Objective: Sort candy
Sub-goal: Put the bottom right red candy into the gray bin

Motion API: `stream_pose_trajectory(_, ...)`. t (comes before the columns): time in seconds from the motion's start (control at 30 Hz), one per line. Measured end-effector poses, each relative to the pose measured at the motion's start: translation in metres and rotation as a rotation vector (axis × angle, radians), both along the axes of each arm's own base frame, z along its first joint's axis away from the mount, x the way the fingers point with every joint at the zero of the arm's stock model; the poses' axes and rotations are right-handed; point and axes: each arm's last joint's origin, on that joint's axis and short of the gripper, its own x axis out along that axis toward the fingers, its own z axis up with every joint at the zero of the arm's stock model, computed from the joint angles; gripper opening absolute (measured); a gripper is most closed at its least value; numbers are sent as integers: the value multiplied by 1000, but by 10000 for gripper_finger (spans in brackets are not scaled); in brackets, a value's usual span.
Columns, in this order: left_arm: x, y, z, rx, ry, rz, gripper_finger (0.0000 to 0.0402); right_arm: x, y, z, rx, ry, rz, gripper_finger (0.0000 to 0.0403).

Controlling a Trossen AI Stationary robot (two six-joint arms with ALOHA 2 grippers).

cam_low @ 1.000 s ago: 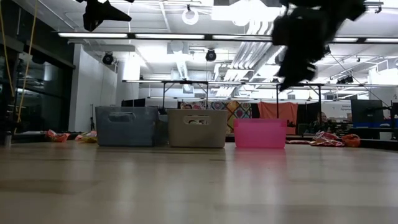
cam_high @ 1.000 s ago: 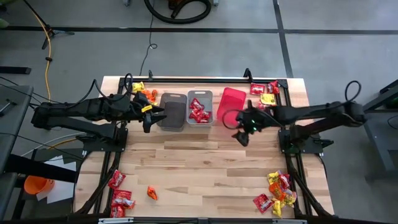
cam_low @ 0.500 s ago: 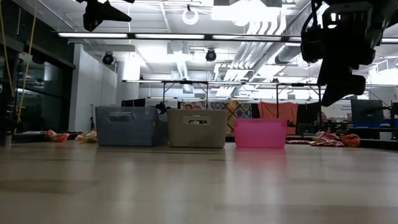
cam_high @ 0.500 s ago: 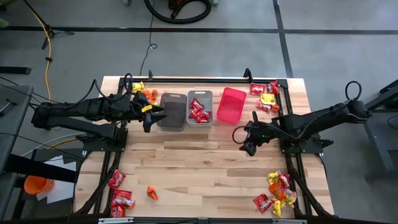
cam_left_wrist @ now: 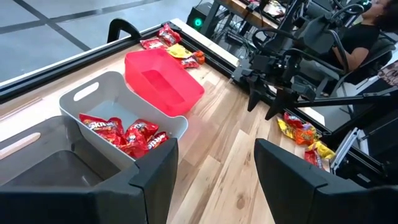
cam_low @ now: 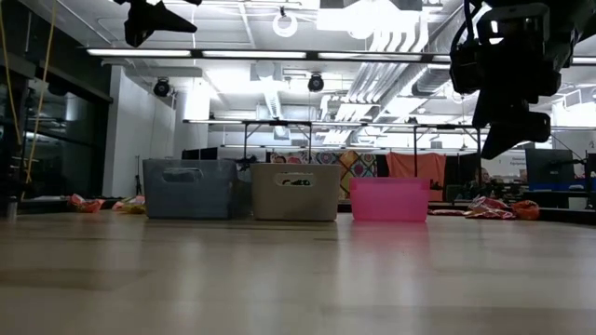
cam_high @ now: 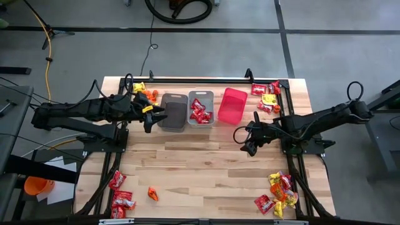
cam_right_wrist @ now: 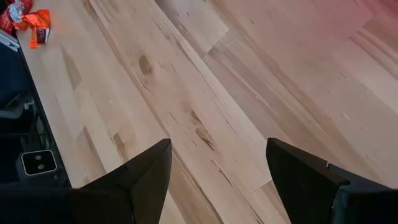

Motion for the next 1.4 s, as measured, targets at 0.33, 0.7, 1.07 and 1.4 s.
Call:
stream_pose_trajectory(0.33,-1,0,-2,0,21,0,197,0,0,0,0,0,0,257)
stream_pose_trajectory(0.7,-1,0,-2,0,22,0,197,0,0,0,-10,-1,-8,257)
stream_pose_trajectory(1.07,-1,0,-2,0,22,0,197,0,-1,0,-16,-2,-13,257)
stream_pose_trajectory(1.4,-1,0,-2,0,22,0,197,-9,5,-7,145,150,-2,257)
